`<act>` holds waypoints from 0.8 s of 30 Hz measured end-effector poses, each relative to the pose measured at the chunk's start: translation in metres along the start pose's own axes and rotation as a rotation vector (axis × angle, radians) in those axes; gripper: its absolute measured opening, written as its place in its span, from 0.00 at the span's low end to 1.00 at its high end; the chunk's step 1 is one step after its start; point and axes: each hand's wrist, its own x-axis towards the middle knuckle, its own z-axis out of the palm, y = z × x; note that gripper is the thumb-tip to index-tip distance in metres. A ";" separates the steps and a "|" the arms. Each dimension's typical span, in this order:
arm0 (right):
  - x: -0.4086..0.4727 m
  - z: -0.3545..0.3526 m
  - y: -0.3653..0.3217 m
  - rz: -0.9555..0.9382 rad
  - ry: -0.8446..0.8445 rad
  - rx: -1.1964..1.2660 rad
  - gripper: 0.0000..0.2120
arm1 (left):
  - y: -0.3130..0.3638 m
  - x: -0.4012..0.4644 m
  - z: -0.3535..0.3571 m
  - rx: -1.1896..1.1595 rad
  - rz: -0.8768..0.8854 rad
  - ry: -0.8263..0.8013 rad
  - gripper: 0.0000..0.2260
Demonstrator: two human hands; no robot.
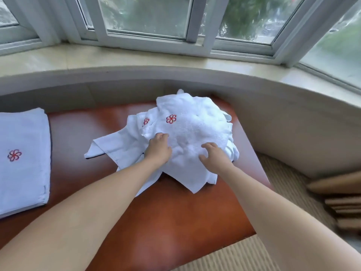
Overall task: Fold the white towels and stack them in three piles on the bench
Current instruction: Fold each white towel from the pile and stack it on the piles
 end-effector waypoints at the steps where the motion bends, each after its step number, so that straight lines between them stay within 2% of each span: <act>1: 0.013 -0.001 -0.001 0.003 0.028 0.016 0.26 | -0.001 0.011 0.000 0.000 -0.020 0.030 0.25; 6: 0.052 -0.008 -0.006 0.054 0.240 0.116 0.19 | -0.005 0.048 0.003 -0.166 -0.216 0.175 0.18; 9: 0.064 -0.010 -0.009 0.132 0.326 0.195 0.14 | -0.013 0.058 0.002 -0.287 -0.308 0.181 0.18; 14: 0.080 -0.018 -0.010 0.175 0.325 0.216 0.06 | -0.023 0.058 -0.004 -0.279 -0.300 0.148 0.10; 24: 0.061 -0.043 0.000 0.058 0.288 0.098 0.06 | 0.011 0.003 -0.024 -0.324 -0.265 0.247 0.07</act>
